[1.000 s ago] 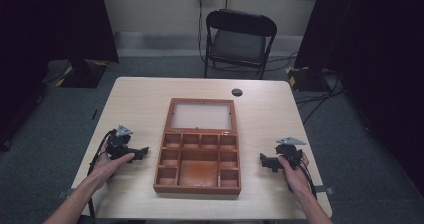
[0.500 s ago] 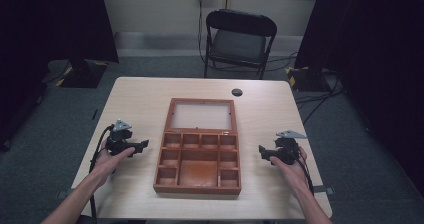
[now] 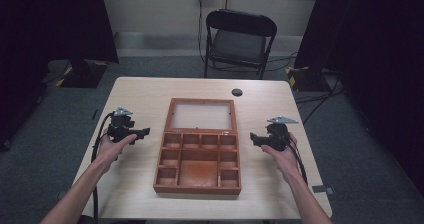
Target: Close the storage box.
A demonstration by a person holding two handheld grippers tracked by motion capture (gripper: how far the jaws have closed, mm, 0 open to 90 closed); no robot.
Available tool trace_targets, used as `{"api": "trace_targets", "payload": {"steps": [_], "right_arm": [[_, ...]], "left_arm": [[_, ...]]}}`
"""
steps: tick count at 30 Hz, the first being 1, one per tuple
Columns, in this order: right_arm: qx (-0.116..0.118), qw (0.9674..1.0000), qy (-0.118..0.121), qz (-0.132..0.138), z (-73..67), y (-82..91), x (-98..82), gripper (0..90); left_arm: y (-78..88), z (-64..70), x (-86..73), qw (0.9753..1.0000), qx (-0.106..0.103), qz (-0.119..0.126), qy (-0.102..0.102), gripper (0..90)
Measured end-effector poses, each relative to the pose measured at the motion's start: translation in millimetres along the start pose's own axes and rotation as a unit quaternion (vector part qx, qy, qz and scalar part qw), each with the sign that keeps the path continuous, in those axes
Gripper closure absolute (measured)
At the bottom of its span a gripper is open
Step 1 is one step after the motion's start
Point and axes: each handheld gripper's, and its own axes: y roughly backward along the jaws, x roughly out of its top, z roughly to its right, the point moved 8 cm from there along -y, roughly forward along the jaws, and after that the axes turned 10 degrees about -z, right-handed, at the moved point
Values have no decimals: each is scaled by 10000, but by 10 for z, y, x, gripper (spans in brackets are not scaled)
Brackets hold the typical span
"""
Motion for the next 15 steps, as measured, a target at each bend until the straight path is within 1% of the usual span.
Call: {"api": "trace_targets", "payload": {"steps": [1, 2, 3, 5, 6, 7, 8, 10, 11, 12, 15], "right_arm": [[43, 10000, 36, 24, -45, -7, 35, 160], [104, 9999, 54, 72, -86, -6, 78, 163], [113, 9998, 44, 139, -119, -4, 125, 167], [202, 9996, 62, 175, -191, -19, 217, 168], [264, 9995, 56, 142, -225, -32, 258, 173], [215, 9997, 89, 97, -242, -52, 298, 182], [159, 9997, 134, 94, -256, -71, 341, 190], [235, 9996, 107, 76, -296, -121, 418, 189], [256, 9996, 113, 67, -315, -150, 454, 188], [245, 9996, 117, 57, -329, -176, 484, 187], [295, 9995, 146, -32, -380, -258, 552, 187]], "left_arm": [[-1, 5, 34, 10000, 43, 73, -9, 227], [-9, 21, 66, 10000, 9, 77, -8, 227], [-17, 39, 99, 10000, -18, 65, -9, 227], [-28, 72, 174, 9999, -26, 97, 19, 227], [-32, 93, 211, 9999, -60, 122, 12, 227], [-43, 124, 252, 9998, -97, 152, 40, 226], [-42, 140, 286, 9998, -116, 136, -37, 224], [-42, 182, 367, 9997, -103, 234, 24, 218], [-39, 197, 396, 9997, -110, 216, -33, 215], [-47, 225, 431, 9996, -153, 240, -22, 210], [-76, 267, 524, 9993, -179, 328, -10, 198]]}}
